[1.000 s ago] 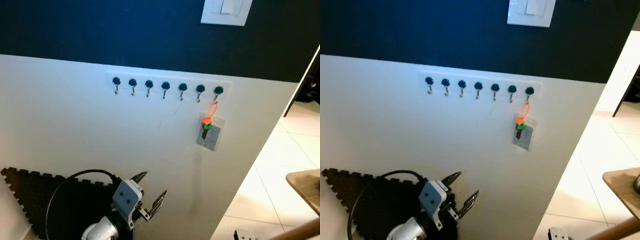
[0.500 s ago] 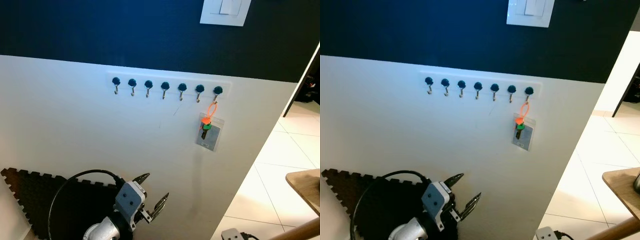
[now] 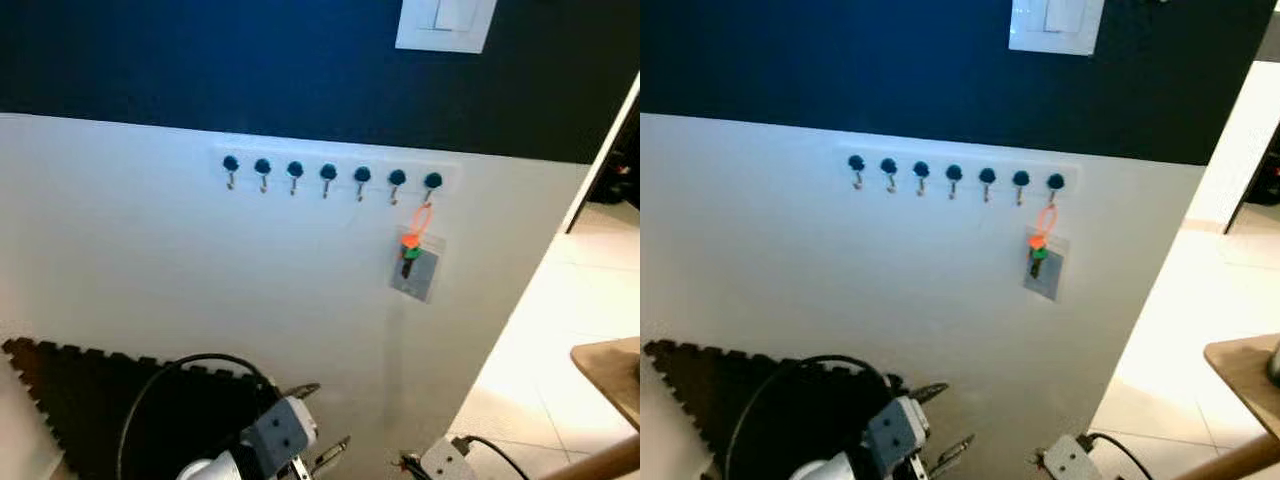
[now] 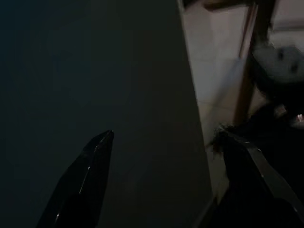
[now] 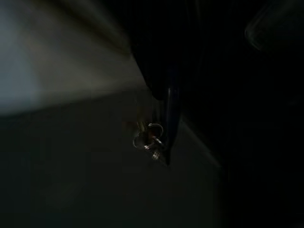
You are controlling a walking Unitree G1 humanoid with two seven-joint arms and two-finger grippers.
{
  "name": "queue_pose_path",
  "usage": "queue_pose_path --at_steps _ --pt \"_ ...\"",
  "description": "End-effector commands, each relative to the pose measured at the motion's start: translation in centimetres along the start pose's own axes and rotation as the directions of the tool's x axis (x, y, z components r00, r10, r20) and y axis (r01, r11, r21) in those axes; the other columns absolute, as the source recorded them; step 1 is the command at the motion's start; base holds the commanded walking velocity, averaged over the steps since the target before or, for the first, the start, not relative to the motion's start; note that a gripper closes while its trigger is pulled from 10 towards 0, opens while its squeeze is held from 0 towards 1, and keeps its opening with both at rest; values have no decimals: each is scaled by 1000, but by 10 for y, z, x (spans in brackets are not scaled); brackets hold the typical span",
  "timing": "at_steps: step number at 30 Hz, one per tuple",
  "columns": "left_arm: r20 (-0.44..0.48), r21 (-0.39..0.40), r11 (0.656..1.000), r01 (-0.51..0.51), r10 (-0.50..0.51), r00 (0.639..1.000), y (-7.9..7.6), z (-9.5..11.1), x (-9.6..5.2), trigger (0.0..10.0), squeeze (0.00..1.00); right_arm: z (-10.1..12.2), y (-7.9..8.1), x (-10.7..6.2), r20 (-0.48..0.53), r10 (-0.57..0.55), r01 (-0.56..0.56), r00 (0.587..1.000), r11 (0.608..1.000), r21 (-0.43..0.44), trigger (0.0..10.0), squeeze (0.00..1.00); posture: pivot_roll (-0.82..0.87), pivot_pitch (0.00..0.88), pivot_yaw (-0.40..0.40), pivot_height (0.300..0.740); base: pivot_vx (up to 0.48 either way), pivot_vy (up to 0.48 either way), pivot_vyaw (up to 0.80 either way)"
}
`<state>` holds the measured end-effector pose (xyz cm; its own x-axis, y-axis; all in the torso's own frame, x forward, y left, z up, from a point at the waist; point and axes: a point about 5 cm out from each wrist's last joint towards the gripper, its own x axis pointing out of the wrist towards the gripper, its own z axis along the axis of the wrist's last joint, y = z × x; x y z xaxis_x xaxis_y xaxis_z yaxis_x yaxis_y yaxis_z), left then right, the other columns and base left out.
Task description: Hang keys on a hook
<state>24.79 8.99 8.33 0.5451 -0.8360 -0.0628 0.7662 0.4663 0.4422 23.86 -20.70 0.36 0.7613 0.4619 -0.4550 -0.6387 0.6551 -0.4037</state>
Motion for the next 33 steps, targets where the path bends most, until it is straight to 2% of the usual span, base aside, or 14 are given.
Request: queue_pose_path --at_steps 1,7,10,14,16,19,21,22,23,25,26,29,30,33 --pt "-46 48 995 91 -89 995 -7 -7 -1 10000 0 10 9 -7 97 132 -121 987 986 -114 10000 0 60 71 -35 740 0 0 0" --pt "-90 87 988 128 -120 989 -5 -13 3 10000 0 28 7 -20 209 264 -234 942 959 -159 10000 0 56 75 -32 740 0 0 0" --pt "-90 56 996 72 -67 994 -1 -14 6 10000 0 41 -13 -17 300 109 -122 948 992 23 10000 0 55 75 -31 740 0 0 0" --pt "-89 10 1000 27 -26 996 -2 -16 7 10000 0 41 -37 -11 306 -138 57 942 965 257 10000 0 51 78 -34 740 0 0 0" --pt "-90 -31 999 -9 6 996 -3 -18 6 10000 0 39 -50 -10 281 -294 185 913 916 357 10000 0 52 77 -35 740 0 0 0" --pt "-73 -116 990 -83 75 994 -2 -17 4 10000 0 33 -61 -10 220 -472 293 854 784 547 10000 0 59 79 -44 740 0 0 0" --pt "-61 -265 952 -150 139 988 0 -17 2 10000 0 27 -59 -11 179 -536 285 825 668 687 10000 0 61 80 -47 740 0 0 0" --pt "-59 -316 934 -167 157 986 1 -17 2 10000 0 25 -57 -11 171 -547 274 820 636 721 10000 0 61 80 -47 740 0 0 0" --pt "-64 -391 900 -193 183 981 1 -17 1 10000 0 24 -55 -10 167 -547 247 820 602 760 10000 0 61 80 -48 740 0 0 0" --pt "-105 -585 782 -215 190 976 0 -22 1 10000 0 24 -47 -8 181 -540 171 822 537 826 10000 0 61 80 -48 740 0 0 0" --pt "-143 -680 700 -218 166 976 -4 -26 0 10000 0 26 -43 -8 203 -537 110 819 493 863 10000 0 62 80 -49 740 0 0 0" --pt "-156 -816 543 -197 121 980 -9 -29 -2 10000 0 32 -37 -10 268 -544 -26 796 411 911 10000 0 59 81 -46 740 0 0 0" --pt "-156 -816 543 -197 121 980 -9 -29 -2 10000 0 32 -37 -10 268 -544 -26 796 411 911 10000 0 59 81 -46 740 0 0 0" --pt "-154 -927 313 -207 186 970 -6 -30 -3 10000 0 42 -34 -18 382 -534 -197 755 370 908 10000 0 54 82 -44 740 0 0 0"
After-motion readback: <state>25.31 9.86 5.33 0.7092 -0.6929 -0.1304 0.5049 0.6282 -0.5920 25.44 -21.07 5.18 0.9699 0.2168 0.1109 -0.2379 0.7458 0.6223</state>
